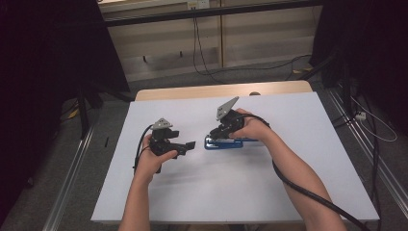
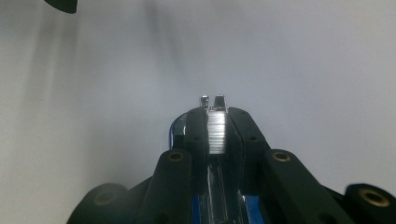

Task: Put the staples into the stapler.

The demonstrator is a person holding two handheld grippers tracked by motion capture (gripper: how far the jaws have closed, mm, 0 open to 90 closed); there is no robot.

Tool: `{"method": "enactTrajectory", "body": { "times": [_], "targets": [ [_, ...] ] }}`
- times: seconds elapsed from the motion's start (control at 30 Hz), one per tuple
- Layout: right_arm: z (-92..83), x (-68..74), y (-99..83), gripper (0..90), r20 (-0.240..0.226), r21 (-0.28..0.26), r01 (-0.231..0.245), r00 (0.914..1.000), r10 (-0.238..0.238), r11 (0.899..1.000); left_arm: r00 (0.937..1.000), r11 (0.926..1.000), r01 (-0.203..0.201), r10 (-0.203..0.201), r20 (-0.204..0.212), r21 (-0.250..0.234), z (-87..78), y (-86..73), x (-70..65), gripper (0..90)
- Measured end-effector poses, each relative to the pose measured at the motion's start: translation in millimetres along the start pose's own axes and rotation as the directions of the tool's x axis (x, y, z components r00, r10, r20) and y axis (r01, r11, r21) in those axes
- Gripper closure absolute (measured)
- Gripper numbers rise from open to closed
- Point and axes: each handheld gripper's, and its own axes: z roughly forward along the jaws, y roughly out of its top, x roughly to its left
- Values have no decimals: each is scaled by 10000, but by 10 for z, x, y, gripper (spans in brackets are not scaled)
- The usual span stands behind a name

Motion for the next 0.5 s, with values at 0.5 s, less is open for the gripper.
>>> {"method": "enactTrajectory", "body": {
  "times": [0.5],
  "targets": [
    [13,-7,5,796,-52,-61,34,10000,-35,10000,10000,10000,64,-64,-39,21,10,-2,0,100]
  ]
}}
